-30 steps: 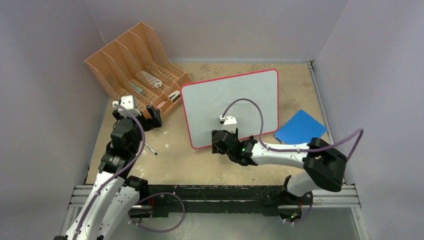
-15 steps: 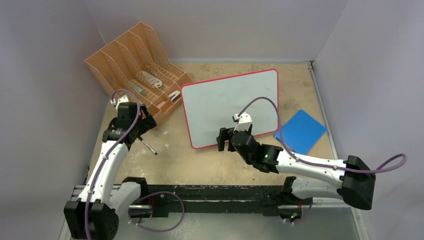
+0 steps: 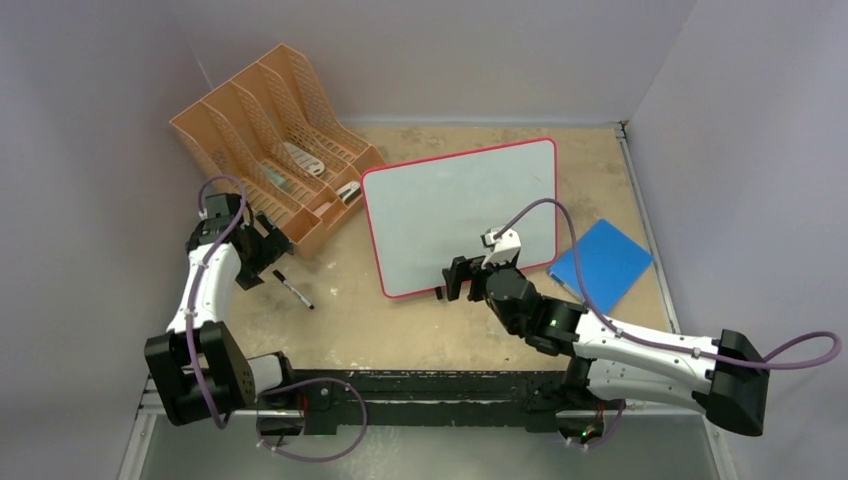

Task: Write a sentence on the whiteboard
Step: Move the whiteboard stand to the center of the board, then open the whiteboard marker at the center of the board.

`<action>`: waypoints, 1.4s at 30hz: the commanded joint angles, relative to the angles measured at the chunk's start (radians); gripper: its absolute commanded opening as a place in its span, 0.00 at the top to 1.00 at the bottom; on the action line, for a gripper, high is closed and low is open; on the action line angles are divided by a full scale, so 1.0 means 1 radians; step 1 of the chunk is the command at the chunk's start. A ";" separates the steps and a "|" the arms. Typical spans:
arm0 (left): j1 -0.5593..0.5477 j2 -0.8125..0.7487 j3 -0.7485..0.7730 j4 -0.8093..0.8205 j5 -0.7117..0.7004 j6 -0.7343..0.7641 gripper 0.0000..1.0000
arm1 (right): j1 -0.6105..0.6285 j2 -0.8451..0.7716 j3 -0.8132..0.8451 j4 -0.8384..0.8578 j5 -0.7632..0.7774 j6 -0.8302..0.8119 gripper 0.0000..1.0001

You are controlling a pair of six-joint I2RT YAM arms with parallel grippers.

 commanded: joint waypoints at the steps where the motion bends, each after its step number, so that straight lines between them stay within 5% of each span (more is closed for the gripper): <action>1: 0.036 0.073 0.059 -0.007 0.052 0.007 0.14 | -0.002 -0.052 -0.026 0.106 0.065 -0.077 0.06; 10: 0.036 0.222 0.072 0.005 -0.064 0.004 0.42 | -0.002 -0.102 -0.064 0.170 0.092 -0.140 0.05; 37: -0.012 0.378 0.056 0.072 -0.097 -0.055 0.60 | -0.002 -0.087 -0.067 0.208 0.082 -0.170 0.04; 42: -0.012 0.391 0.037 0.090 -0.094 -0.054 0.75 | -0.002 -0.086 -0.065 0.202 0.083 -0.172 0.03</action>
